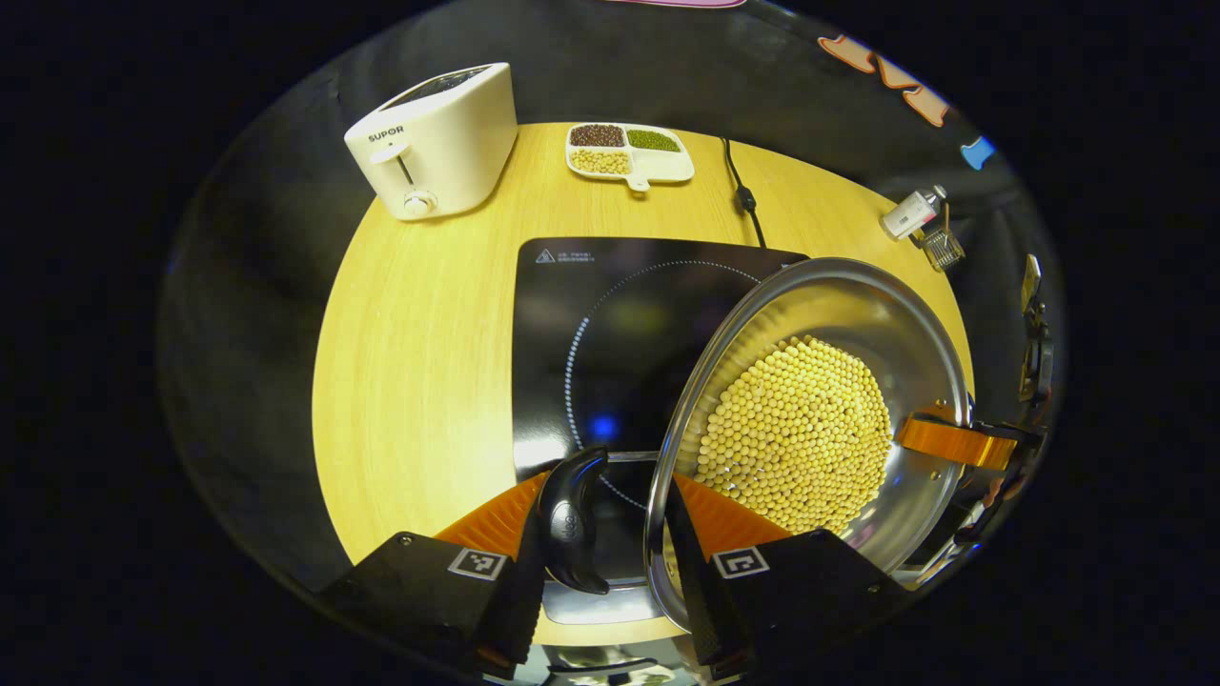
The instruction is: First push the handle of the pot to place it horizontally, then grasp the pot with both hands and set it on the induction cooktop.
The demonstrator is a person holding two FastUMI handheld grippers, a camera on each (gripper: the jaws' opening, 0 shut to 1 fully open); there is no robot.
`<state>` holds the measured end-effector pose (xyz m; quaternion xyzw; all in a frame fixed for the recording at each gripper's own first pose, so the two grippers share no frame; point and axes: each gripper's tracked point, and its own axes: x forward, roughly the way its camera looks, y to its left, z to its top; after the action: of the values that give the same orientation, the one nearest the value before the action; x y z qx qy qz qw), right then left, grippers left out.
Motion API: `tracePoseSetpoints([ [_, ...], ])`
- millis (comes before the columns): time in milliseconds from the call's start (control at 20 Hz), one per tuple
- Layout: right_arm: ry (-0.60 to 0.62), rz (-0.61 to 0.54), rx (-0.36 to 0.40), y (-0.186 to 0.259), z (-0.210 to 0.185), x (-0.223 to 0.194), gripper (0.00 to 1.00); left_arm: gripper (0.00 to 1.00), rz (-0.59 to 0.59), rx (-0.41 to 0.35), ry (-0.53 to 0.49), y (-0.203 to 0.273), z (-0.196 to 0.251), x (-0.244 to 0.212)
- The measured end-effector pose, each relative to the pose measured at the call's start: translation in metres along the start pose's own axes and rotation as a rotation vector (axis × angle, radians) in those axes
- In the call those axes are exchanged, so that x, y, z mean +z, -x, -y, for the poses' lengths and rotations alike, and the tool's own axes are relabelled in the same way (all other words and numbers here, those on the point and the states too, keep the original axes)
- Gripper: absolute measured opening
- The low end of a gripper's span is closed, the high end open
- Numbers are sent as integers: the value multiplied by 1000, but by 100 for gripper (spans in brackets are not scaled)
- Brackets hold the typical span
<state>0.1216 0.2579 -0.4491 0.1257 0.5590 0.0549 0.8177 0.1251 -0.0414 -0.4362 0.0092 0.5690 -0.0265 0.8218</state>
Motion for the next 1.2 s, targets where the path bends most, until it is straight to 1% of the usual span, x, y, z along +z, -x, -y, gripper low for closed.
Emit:
tracePoseSetpoints([
  [250,-23,10,14,-2,-1,-5,57,64,30,42,-42,4,-1,7],
  [400,-37,14,27,-2,-3,-4,57,63,55,63,-42,12,-4,13],
  [600,-54,52,13,-5,-3,3,57,64,84,76,-49,8,-10,15],
  [650,-51,62,7,-6,-2,4,51,64,88,79,-52,9,-11,16],
  [900,-60,75,7,-5,0,7,51,65,117,102,-71,13,-13,20],
  [1200,-71,91,13,-6,0,9,51,67,132,110,-83,14,-14,22],
])
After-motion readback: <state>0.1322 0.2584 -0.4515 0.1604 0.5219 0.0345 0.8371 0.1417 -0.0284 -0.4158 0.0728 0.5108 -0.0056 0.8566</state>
